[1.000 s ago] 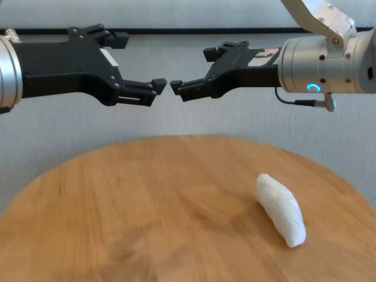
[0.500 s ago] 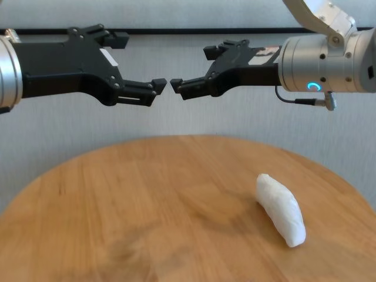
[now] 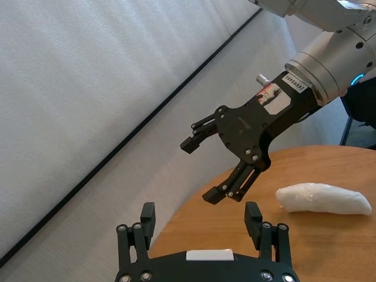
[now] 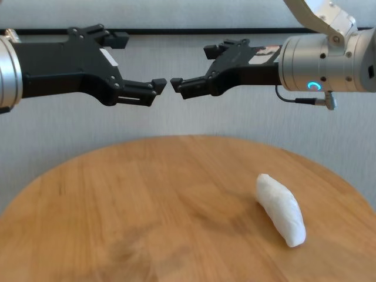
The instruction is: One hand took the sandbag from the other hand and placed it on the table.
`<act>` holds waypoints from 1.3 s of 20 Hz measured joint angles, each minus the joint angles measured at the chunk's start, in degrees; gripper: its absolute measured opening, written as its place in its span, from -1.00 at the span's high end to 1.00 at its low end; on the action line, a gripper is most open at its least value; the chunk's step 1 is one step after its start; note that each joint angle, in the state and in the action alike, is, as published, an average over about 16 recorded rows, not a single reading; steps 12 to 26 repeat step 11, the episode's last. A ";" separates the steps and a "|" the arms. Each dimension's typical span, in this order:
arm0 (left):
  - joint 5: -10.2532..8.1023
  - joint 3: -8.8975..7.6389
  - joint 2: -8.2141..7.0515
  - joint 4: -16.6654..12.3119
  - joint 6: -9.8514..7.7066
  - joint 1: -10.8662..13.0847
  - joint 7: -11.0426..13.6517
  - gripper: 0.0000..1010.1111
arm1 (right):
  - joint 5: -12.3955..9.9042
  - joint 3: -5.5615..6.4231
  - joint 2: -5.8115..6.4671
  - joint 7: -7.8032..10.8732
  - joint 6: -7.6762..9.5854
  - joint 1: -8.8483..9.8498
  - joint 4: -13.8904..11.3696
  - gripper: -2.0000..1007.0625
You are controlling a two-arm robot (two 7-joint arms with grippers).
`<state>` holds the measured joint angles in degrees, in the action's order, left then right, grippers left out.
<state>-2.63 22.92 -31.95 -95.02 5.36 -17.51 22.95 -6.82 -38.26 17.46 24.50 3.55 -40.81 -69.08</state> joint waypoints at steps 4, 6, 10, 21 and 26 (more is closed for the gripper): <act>0.00 0.00 0.00 0.00 0.00 0.00 0.00 -0.98 | 0.00 0.00 0.01 -0.02 -0.02 0.00 -0.02 -0.99; 0.00 0.00 0.00 0.00 0.00 0.00 0.00 -0.98 | 0.00 0.00 0.02 -0.02 -0.03 0.00 -0.02 -0.99; 0.00 0.00 0.00 0.00 0.00 0.00 0.00 -0.98 | 0.00 0.00 0.02 -0.03 -0.04 0.00 -0.03 -0.99; 0.00 0.00 0.00 0.00 0.00 0.00 0.00 -0.98 | 0.00 0.00 0.02 -0.03 -0.04 0.00 -0.03 -0.99; 0.00 0.00 0.00 0.00 0.00 0.00 0.00 -0.98 | 0.00 0.00 0.02 -0.03 -0.04 0.00 -0.03 -0.99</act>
